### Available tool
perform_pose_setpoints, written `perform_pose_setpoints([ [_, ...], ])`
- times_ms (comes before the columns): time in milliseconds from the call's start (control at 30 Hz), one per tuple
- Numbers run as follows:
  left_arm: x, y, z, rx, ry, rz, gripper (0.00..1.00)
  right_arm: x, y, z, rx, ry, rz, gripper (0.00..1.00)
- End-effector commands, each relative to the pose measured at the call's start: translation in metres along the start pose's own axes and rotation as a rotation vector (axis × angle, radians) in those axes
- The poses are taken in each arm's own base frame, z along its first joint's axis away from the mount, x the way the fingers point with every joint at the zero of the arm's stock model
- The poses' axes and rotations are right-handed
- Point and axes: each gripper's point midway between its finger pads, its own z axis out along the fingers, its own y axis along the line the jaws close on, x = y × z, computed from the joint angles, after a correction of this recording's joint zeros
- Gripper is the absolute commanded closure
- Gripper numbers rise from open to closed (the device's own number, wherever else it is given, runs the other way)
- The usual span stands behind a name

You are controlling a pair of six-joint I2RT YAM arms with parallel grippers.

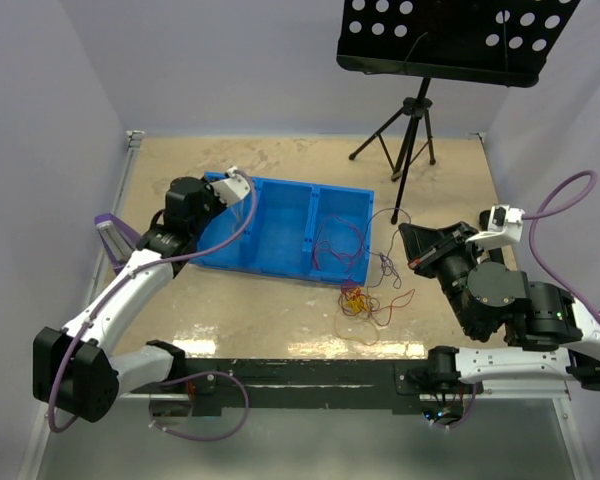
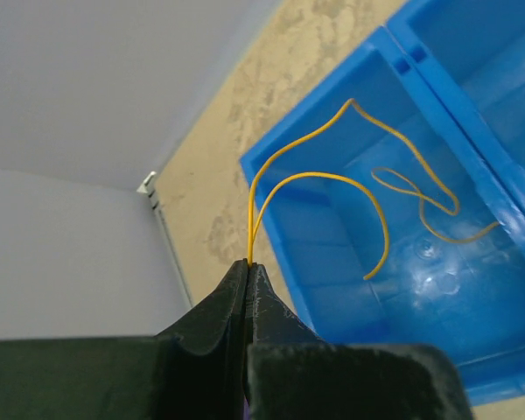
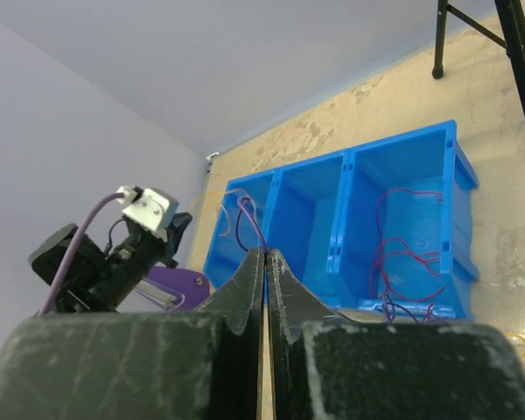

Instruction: Untangle the cables

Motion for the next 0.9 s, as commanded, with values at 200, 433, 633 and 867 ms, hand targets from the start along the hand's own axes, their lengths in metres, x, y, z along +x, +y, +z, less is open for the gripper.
perform_pose_setpoints([
  [200, 0.044, -0.070, 0.025, 0.249, 0.159, -0.029, 1.00, 0.002, 0.007, 0.001, -0.012, 0.005, 0.032, 1.00],
  [433, 0.057, -0.078, 0.042, 0.235, 0.209, -0.062, 1.00, -0.001, 0.005, -0.001, -0.015, 0.007, 0.041, 1.00],
  [633, 0.020, -0.052, 0.018, 0.259, 0.115, -0.094, 0.60, 0.006, 0.005, 0.000, -0.015, 0.017, 0.025, 1.00],
  [867, -0.067, 0.000, -0.052, 0.286, -0.144, -0.188, 0.00, 0.011, 0.023, 0.000, -0.079, 0.045, -0.002, 1.00],
])
